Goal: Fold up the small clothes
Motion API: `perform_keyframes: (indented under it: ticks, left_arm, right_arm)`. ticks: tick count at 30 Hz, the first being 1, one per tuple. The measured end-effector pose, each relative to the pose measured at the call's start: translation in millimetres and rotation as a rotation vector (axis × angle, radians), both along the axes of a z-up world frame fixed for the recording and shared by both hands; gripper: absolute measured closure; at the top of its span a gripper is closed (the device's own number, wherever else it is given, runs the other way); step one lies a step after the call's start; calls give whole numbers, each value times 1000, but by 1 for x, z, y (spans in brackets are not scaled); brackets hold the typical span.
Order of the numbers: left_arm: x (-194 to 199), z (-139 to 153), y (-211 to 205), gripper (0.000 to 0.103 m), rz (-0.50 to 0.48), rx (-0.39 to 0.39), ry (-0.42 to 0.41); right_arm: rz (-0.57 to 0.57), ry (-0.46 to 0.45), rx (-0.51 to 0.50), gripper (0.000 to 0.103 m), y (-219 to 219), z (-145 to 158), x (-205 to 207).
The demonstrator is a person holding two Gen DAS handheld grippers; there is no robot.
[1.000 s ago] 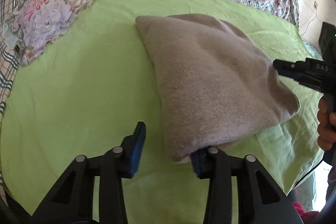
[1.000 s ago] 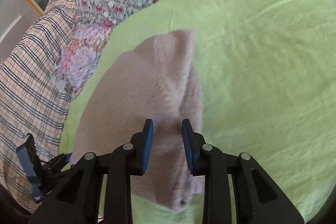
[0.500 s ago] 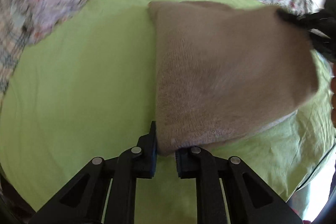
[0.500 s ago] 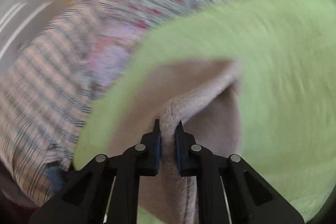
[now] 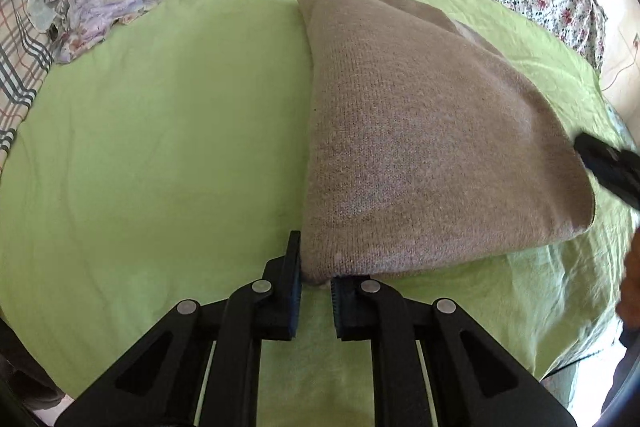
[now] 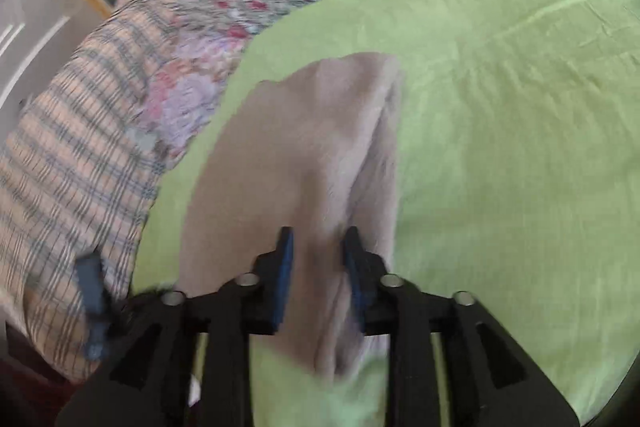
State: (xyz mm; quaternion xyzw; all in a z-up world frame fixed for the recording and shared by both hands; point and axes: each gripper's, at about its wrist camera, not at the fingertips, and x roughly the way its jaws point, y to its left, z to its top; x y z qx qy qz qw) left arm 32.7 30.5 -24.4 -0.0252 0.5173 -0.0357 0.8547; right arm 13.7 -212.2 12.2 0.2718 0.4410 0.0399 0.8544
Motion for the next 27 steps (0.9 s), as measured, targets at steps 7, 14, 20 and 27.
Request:
perform_keyframes:
  ticks: [7, 14, 20, 27]
  left_arm:
    - [1, 1, 3, 92, 35, -16, 14]
    - [-5, 2, -2, 86, -38, -1, 20]
    - [-34, 35, 23, 75, -227, -128, -29]
    - [1, 64, 27, 63, -236, -295, -134]
  right_arm:
    - [42, 57, -200, 98, 18, 7, 3]
    - [42, 191, -169, 91, 9, -22, -3]
    - [-74, 23, 61, 69, -39, 19, 2]
    - [-161, 40, 154, 66, -90, -11, 96]
